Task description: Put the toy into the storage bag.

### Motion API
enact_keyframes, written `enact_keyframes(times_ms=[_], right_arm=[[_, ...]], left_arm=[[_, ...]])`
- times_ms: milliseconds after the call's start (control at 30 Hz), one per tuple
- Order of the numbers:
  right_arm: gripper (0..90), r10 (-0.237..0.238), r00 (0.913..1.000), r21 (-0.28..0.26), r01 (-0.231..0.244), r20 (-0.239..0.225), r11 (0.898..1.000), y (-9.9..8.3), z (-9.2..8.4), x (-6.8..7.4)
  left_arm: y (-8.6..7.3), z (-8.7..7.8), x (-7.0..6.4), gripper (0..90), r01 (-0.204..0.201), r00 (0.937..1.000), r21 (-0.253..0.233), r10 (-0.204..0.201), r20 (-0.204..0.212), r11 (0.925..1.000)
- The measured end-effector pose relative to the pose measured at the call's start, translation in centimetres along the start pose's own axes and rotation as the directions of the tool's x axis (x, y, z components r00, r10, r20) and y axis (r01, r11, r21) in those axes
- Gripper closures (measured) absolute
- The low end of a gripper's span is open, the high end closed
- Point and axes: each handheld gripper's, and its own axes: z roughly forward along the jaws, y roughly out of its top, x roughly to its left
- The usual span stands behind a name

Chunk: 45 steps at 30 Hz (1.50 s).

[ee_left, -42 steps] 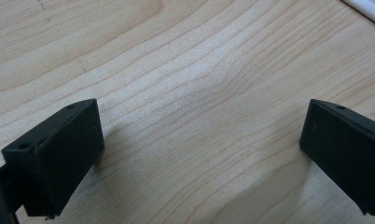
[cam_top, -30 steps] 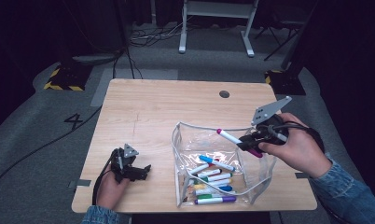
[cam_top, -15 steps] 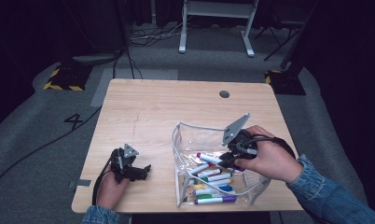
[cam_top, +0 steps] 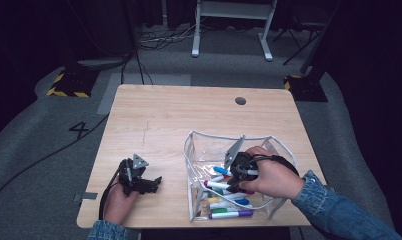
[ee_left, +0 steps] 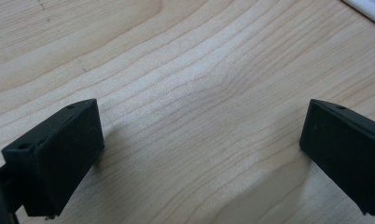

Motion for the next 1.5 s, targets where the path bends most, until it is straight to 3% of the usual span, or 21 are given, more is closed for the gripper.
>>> enact_keyframes(times_ms=[533,600,767,900,1000,1233,1500], right_arm=[[76.3,-0.034,0.9985,0.115,0.039,-0.043,0.993,-0.4,3.7,-0.2],[64.5,-0.033,0.9983,0.11,0.038,-0.048,0.993,-0.4,3.8,-0.2],[41.0,-0.011,0.9998,-0.019,0.011,0.017,1.0,-0.2,2.5,-0.2],[35.3,0.025,0.9976,-0.136,-0.016,0.064,0.991,0.2,0.6,-0.4],[33.6,0.039,0.9947,-0.185,-0.021,0.095,0.983,0.3,-0.9,-0.5],[33.0,0.098,0.9824,-0.284,-0.05,0.159,0.958,0.1,-4.3,-1.2],[33.0,0.213,0.9519,-0.389,-0.115,0.22,0.914,-1.3,-8.0,-2.5]], left_arm=[[0.0,0.0,0.0,0.0,-0.003,1.0,0.001,0.003,0.0,1.0],[0.0,0.0,0.0,0.0,-0.003,1.0,0.001,0.003,0.0,1.0],[0.0,0.0,0.0,0.0,-0.003,1.0,0.002,0.003,0.0,1.0],[0.0,0.0,0.0,0.0,-0.003,1.0,0.001,0.003,0.0,1.0],[0.0,0.0,0.0,0.0,-0.003,1.0,0.001,0.003,0.0,1.0],[0.0,0.0,0.0,0.0,-0.004,1.0,0.0,0.004,0.0,1.0],[0.0,0.0,0.0,0.0,-0.007,1.0,-0.001,0.007,-0.001,1.0]])
